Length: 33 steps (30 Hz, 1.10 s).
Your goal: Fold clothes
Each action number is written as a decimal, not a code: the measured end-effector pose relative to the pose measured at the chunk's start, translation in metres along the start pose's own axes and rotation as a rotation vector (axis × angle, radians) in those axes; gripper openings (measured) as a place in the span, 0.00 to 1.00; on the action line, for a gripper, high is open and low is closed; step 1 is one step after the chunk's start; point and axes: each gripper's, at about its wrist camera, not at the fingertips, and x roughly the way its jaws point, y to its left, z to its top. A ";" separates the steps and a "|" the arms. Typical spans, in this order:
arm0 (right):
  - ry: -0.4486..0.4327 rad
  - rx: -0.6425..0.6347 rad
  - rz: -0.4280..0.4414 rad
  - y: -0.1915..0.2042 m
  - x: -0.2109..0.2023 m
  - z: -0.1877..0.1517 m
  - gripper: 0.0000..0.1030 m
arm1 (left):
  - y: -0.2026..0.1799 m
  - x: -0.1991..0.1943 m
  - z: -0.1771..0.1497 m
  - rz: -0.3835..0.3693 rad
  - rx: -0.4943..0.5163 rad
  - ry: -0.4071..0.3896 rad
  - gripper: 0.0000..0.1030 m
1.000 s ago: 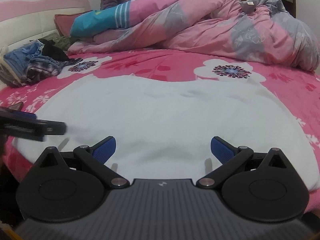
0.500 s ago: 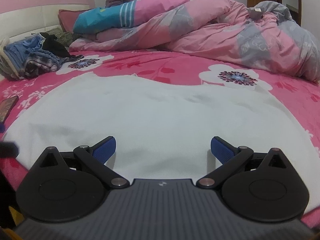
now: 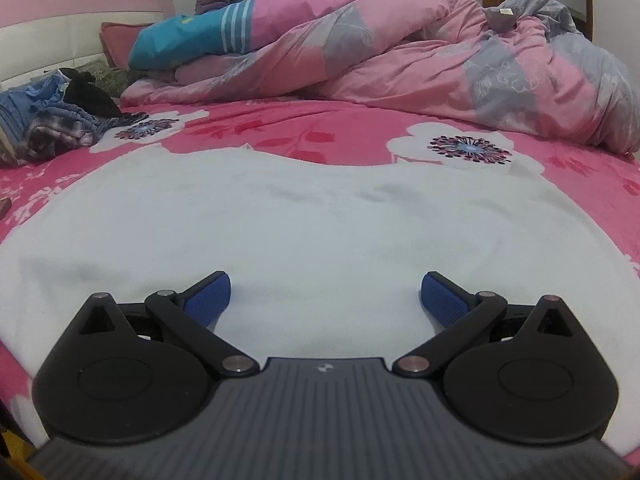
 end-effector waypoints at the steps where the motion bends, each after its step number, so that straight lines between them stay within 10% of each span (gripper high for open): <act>1: 0.001 0.000 0.000 0.000 0.000 0.000 0.99 | 0.000 0.001 0.000 0.001 -0.001 0.004 1.00; 33: -0.017 0.003 0.003 -0.001 0.002 -0.004 0.99 | 0.001 0.029 0.018 0.069 -0.211 0.150 1.00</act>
